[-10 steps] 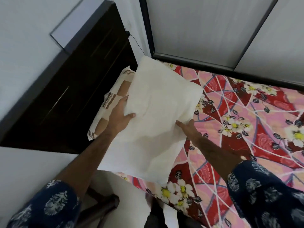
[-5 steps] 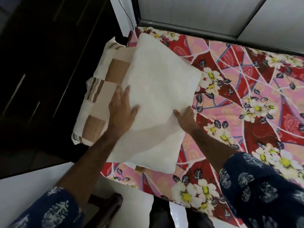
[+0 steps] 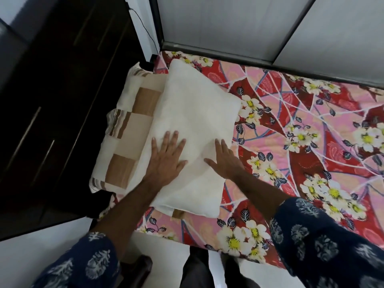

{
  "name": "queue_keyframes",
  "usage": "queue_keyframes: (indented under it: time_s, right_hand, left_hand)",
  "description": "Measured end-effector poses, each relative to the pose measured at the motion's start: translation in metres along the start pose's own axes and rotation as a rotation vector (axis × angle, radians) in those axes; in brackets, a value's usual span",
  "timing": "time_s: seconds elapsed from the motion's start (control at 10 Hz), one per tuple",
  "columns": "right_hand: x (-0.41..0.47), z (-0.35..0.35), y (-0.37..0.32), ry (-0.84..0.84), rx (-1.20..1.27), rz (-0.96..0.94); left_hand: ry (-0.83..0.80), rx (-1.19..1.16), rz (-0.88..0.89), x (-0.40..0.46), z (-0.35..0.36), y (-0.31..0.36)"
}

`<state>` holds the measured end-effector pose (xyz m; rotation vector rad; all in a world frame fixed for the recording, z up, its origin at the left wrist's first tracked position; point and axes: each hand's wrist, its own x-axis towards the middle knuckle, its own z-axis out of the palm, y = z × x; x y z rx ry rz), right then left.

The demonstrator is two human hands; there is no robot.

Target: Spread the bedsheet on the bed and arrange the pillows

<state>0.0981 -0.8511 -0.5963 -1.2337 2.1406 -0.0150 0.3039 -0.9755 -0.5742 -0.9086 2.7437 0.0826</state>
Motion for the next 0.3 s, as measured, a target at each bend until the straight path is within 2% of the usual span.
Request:
queue_keyframes:
  time_s: [0.2, 0.3]
  right_hand:
    - [-0.04, -0.051, -0.016, 0.121, -0.286, -0.158]
    - [-0.063, -0.076, -0.025, 0.211, -0.302, -0.201]
  left_hand:
    - [0.059, -0.014, -0.08, -0.034, -0.051, 0.016]
    - [0.143, 0.0, -0.125, -0.052, -0.082, 0.028]
